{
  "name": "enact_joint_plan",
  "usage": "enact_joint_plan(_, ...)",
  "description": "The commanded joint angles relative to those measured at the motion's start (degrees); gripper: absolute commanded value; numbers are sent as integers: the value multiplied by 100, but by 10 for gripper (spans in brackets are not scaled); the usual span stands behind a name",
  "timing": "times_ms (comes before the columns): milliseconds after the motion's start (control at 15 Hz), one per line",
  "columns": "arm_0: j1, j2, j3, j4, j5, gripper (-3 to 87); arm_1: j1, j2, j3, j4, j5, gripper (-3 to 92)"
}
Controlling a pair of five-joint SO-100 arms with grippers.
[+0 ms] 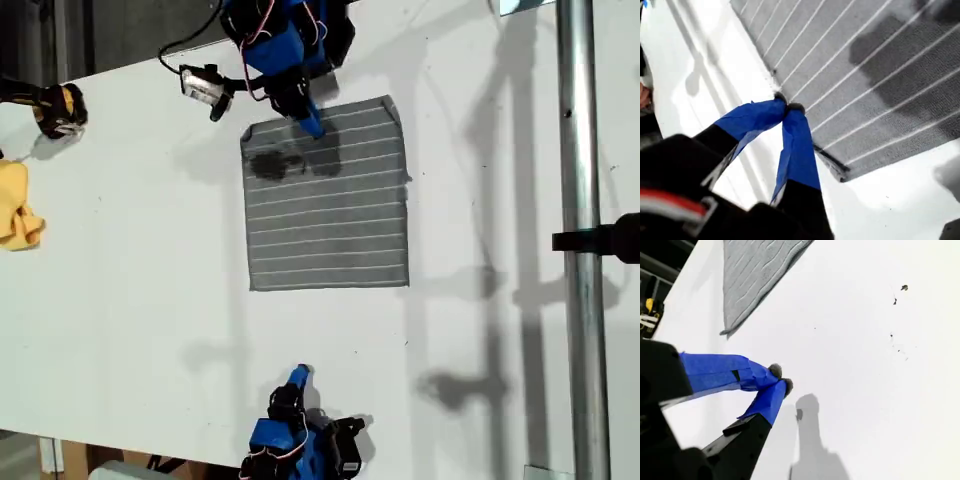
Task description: Grasp corners of a towel and fold twice.
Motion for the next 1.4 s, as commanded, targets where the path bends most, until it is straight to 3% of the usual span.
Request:
enact_joint_plan(0,-70,18,9,18,-9,-21,-668,-835,-1257,-9,-466,-1)
enact_joint_plan(333,-62,18,9,18,9,-21,-1793,-1635,-2769,703,-1292,-1)
enact_joint_plan(533,-35,18,9,18,18,-21,-2382,-2496,-3709,1661,-1503,-2)
enact_joint_plan(1000,18,18,9,18,44,-21,-2672,-2777,-3832,2742,-1450,25)
enact_joint_plan(1067,53,18,9,18,26,-21,-2681,-2777,-3753,2725,-1450,52)
enact_joint_plan(1200,70,18,9,18,18,-21,-2751,-3067,-3727,2751,-1362,265)
enact_joint_plan(1333,70,18,9,18,26,-21,-2760,-3445,-3744,2760,-1336,357)
